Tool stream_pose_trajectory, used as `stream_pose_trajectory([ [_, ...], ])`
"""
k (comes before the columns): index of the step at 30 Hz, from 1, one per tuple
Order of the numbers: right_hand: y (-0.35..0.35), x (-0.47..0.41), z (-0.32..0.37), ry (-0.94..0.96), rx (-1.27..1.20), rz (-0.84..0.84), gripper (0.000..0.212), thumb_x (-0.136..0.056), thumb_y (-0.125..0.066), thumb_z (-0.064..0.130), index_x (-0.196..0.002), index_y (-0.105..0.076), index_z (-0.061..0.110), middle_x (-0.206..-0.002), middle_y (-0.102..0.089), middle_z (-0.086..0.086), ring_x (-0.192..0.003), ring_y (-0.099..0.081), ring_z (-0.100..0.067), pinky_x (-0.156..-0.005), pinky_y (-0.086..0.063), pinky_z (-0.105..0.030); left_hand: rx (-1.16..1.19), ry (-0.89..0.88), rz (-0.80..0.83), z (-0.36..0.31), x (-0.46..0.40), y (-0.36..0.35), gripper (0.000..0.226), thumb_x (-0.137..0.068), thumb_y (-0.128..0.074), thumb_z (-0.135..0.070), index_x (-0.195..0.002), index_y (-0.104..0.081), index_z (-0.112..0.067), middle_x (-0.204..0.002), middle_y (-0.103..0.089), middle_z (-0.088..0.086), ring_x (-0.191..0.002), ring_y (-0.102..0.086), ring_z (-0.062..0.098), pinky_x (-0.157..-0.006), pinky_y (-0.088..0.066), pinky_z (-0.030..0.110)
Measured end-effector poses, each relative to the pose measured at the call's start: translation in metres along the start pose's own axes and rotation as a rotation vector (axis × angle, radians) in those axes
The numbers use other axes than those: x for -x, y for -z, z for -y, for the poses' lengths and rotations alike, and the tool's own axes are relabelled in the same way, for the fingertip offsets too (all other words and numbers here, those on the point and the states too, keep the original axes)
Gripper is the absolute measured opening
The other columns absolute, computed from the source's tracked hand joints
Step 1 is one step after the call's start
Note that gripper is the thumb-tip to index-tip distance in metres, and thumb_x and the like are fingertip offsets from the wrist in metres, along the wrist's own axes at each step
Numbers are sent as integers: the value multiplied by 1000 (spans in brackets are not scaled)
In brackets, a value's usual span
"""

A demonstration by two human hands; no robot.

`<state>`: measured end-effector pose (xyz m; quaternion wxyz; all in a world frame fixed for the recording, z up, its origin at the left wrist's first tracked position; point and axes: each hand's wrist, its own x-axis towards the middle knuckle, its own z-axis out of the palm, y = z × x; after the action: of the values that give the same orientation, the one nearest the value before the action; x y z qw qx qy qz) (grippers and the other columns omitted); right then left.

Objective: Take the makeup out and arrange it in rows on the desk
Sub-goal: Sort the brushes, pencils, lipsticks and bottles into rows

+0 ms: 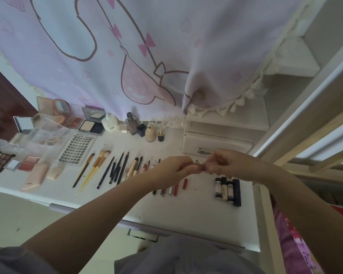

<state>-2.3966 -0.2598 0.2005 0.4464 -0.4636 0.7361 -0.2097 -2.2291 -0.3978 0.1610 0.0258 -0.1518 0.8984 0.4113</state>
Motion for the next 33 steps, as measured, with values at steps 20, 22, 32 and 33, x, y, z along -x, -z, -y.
stream_pose_trajectory([
  [20, -34, -10, -68, -128, -564, -180, 17, -91, -59, 24, -108, -59, 18, -97, -70, -1, -83, -69, -8, -62, -54, -20, 1099, 449, 85, 35, -1, -27, 30, -92, -56, -15, -117, -48, -1, -99, -71, 16, -96, -68, 27, -78, -57, 34],
  [22, -53, -13, -80, -199, -703, -269, 16, -91, -60, 21, -106, -57, 18, -101, -69, -4, -85, -70, -10, -63, -56, -25, 1015, 477, -14, 37, -2, -40, 25, -92, -55, -13, -116, -50, -7, -95, -73, 8, -92, -69, 19, -80, -56, 30],
  [32, -112, -53, -88, -250, -295, -630, 11, -93, -56, 27, -99, -56, 18, -98, -59, -5, -82, -60, -17, -68, -51, -27, 79, 396, -317, 45, -34, -97, 23, -87, -61, -30, -100, -61, -12, -93, -62, 1, -88, -56, 18, -82, -49, 36],
  [33, -117, -56, -88, -259, -295, -631, 11, -93, -56, 23, -100, -56, 14, -100, -60, -8, -84, -60, -20, -72, -52, -30, 9, 396, -336, 47, -37, -103, 24, -88, -58, -32, -100, -62, -12, -97, -63, 3, -94, -56, 21, -87, -46, 38],
])
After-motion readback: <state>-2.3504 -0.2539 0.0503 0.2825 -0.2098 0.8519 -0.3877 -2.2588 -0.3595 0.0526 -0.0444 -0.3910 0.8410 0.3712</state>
